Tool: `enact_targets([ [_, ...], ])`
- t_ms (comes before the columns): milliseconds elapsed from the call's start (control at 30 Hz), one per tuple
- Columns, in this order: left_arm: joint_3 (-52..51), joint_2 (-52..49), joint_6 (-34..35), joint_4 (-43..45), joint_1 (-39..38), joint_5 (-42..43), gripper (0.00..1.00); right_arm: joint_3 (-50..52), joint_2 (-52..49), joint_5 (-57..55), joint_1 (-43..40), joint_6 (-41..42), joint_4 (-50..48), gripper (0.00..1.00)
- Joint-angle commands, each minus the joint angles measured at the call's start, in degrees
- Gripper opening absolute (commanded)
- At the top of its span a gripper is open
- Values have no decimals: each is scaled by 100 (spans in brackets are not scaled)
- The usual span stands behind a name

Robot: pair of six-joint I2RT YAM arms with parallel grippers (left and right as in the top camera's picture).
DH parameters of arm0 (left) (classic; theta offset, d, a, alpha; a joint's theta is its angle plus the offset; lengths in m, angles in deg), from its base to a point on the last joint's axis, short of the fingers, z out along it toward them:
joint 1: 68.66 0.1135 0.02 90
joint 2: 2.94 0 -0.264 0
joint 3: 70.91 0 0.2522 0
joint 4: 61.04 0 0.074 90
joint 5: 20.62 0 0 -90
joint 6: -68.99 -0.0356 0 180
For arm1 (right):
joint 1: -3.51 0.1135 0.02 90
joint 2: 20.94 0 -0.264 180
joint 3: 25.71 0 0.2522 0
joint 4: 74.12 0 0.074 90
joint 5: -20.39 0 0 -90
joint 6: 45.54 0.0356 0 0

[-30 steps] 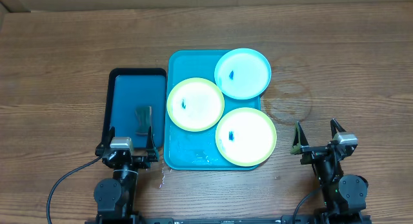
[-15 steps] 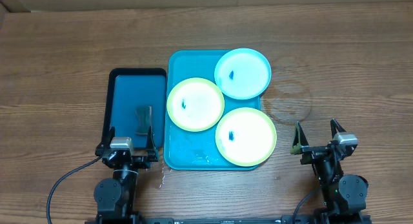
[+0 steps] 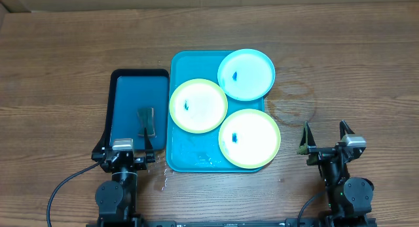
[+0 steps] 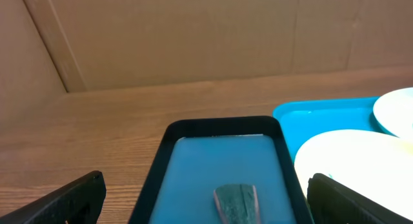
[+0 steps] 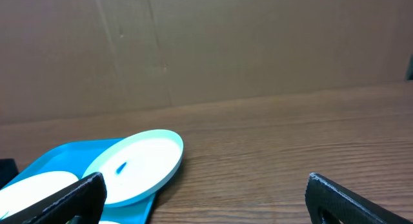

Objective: Clean dirty plates on tray and stack at the side
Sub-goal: 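Move left gripper to the sponge and right gripper to the plates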

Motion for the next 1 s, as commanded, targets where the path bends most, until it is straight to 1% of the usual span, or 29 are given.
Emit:
enact_targets([
  [0,-22,0,-142,-20,-39,551,100,59,20,105,17,4,-39,100],
  [33,-22,0,-50,-4,-39,713,100,59,20,409,20,2,-35,100],
  [100,-20,0,544,15,-39,935,100,59,20,734,20,2,-44,100],
  [133,-20,0,861,17,-39,951,100,59,20,866,20,2,-59,100],
  [200,-20,0,1215,17,-39,944,100,59,20,944,20,2,-96,100],
  [333,-20,0,1276,20,-39,979,100,59,20,1128,20,20,-166,100],
  [433,-20,0,1521,37,-39,1029,100,57,20,1128,17,575,-234,100],
  [500,13,0,1576,35,-39,1316,100,44,20,1231,17,741,-232,100],
  [600,186,0,1672,-24,-39,1827,99,-74,20,1401,17,741,-142,100],
  [700,678,-17,2046,-455,-39,1947,100,-455,17,1399,17,739,162,100],
  [800,1329,-212,2085,-894,-39,1971,100,-1054,-114,1327,17,737,673,100],
  [967,2796,-1119,2081,-1797,-39,2052,100,-2280,-855,1250,17,737,1427,100],
])
